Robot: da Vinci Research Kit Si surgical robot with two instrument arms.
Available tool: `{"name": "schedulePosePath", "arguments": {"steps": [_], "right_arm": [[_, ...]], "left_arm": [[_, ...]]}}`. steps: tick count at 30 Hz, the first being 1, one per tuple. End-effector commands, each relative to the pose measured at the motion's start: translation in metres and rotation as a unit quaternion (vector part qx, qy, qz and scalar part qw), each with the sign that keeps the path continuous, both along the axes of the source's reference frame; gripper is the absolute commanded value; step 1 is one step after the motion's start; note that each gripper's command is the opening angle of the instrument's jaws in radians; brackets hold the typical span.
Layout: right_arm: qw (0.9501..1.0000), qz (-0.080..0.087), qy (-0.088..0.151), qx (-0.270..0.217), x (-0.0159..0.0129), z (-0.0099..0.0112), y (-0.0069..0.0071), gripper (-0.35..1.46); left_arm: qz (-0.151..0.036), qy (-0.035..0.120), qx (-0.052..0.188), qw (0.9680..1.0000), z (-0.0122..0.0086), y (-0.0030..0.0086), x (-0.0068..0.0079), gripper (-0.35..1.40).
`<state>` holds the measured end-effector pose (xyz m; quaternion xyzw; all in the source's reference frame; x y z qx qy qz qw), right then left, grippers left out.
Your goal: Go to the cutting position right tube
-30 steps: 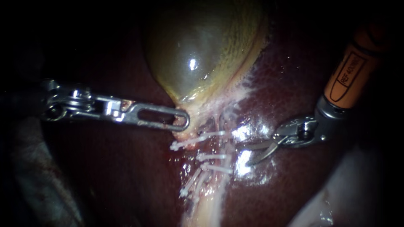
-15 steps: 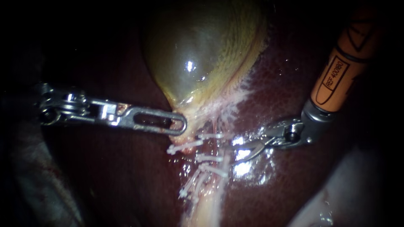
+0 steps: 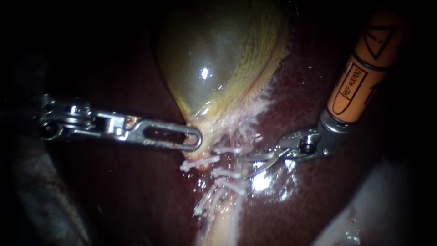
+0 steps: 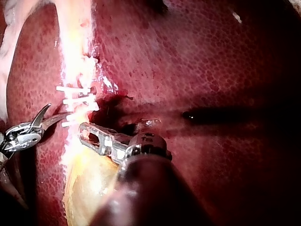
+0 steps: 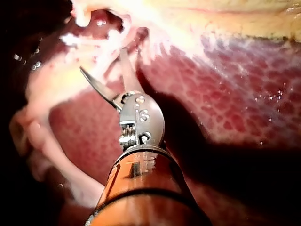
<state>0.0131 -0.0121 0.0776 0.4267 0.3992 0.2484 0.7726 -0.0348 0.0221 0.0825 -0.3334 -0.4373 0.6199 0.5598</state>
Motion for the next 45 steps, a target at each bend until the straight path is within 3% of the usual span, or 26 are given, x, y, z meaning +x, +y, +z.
{"name": "schedulePosePath", "arguments": {"steps": [1, 27, 45], "right_arm": [[1.0000, 0.000, 0.000, 0.000, 0.0000, 0.0001, 0.0000, 1.11], [0.9999, 0.010, -0.008, 0.007, 0.0020, 0.0022, -0.0007, 1.08], [0.9992, 0.020, -0.020, 0.027, 0.0029, 0.0026, -0.0009, 0.96]], "left_arm": [[0.000, 0.000, 0.000, 1.0000, -0.0001, 0.0000, 0.0000, -0.35], [0.001, 0.000, -0.002, 1.0000, -0.0008, -0.0003, -0.0003, -0.35], [0.001, 0.000, -0.002, 1.0000, -0.0008, -0.0003, -0.0003, -0.35]]}}
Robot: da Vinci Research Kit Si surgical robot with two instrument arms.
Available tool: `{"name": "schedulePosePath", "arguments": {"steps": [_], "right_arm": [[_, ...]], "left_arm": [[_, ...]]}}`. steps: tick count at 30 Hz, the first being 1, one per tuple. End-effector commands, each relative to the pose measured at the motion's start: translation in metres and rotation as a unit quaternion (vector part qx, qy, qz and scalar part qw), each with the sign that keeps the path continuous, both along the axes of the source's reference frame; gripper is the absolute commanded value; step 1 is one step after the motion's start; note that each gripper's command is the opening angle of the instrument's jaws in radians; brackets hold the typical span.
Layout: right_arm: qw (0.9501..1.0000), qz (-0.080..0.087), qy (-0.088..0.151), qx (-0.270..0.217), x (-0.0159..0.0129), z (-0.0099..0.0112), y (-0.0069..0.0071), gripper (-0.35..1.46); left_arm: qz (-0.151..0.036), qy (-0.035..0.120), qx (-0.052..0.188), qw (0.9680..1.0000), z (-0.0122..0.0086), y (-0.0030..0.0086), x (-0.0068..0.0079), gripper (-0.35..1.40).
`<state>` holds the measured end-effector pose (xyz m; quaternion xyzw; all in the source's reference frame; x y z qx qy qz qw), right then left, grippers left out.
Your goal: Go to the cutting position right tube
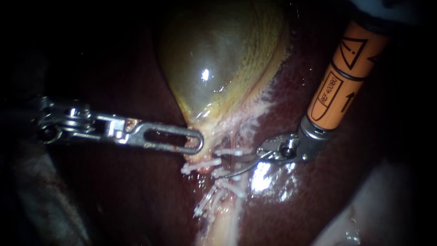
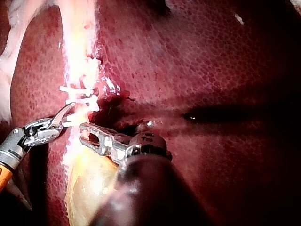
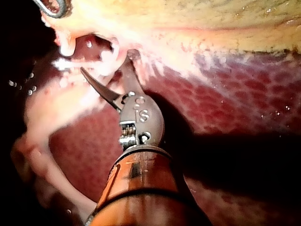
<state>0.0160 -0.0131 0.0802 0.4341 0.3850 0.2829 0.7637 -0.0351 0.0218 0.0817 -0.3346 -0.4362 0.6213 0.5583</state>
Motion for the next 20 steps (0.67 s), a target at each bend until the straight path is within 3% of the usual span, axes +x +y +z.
{"name": "schedulePosePath", "arguments": {"steps": [1, 20], "right_arm": [[1.0000, 0.000, 0.000, 0.000, 0.0000, 0.0000, 0.0000, 0.96], [1.0000, 0.000, 0.000, 0.000, 0.0000, 0.0000, 0.0000, 0.98]], "left_arm": [[0.000, 0.000, 0.000, 1.0000, 0.0000, 0.0000, 0.0000, -0.35], [0.000, 0.000, 0.000, 1.0000, 0.0000, 0.0000, -0.0001, -0.35]]}}
